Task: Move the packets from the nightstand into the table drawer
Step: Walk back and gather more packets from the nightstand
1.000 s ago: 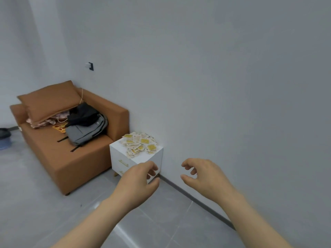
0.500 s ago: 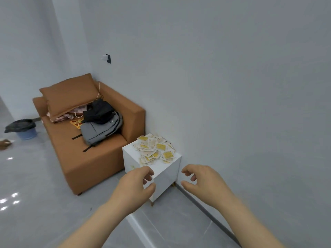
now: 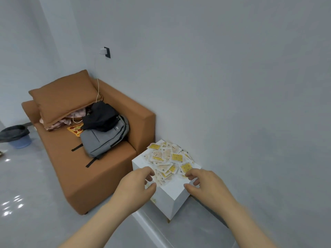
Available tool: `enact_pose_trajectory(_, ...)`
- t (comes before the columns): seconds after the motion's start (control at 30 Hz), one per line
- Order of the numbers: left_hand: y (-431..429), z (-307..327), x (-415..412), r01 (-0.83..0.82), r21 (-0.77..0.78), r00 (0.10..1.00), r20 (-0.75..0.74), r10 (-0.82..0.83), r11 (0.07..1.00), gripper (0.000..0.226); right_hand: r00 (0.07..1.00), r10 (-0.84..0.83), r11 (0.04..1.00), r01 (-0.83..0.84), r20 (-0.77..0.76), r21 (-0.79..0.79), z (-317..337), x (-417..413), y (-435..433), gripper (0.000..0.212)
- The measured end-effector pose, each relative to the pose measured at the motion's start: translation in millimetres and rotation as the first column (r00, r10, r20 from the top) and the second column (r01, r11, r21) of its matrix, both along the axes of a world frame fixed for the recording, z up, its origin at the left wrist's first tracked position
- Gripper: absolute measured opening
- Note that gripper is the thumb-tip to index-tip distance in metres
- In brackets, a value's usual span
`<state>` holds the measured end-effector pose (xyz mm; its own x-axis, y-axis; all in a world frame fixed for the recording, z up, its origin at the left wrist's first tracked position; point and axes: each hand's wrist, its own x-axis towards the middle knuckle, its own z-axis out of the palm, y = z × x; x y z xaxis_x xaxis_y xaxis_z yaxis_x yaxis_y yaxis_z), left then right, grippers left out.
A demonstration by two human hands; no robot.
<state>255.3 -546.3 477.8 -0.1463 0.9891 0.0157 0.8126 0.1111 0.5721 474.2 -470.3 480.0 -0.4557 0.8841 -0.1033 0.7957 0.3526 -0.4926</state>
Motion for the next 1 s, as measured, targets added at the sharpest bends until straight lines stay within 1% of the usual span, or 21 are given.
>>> enact_pose_trajectory(0.17, 54.4, -18.0, -45.2, 0.018, -0.053, 1.000, 0.027, -0.017, 0.998, 0.025, 0.999, -0.031, 0.998, 0.033, 0.029, -0.059, -19.7, -35.6, 48.0, 0.031)
enact_pose_trajectory(0.4, 161.1, -45.6, -95.7, 0.017, -0.112, 0.999, 0.032, -0.013, 0.994, 0.027, 0.998, -0.062, 0.993, 0.062, 0.003, -0.104, -44.1, -80.1, 150.0, 0.030)
enact_pose_trajectory(0.5, 200.0, -60.1, -117.3, 0.021, -0.189, 0.999, -0.022, -0.026, 0.982, 0.028, 0.997, -0.083, 0.987, 0.083, 0.007, -0.134, -53.0, -91.4, 193.6, 0.032)
enact_pose_trajectory(0.6, 239.0, -69.7, -135.5, 0.007, -0.216, 0.999, -0.046, -0.018, 0.976, 0.028, 0.997, -0.081, 0.983, 0.083, 0.018, -0.164, -61.8, -104.7, 231.8, 0.031)
enact_pose_trajectory(0.77, 294.9, -86.8, -159.5, 0.001, -0.251, 1.000, 0.009, 0.001, 0.968, 0.026, 0.994, -0.099, 0.971, 0.105, 0.038, -0.216, -77.5, -124.0, 282.1, 0.030)
enact_pose_trajectory(1.0, 368.2, -124.6, -203.9, 0.073, -0.349, 0.997, 0.032, -0.066, 0.934, 0.027, 0.976, -0.189, 0.931, 0.213, 0.108, -0.296, -109.2, -144.8, 329.4, 0.035)
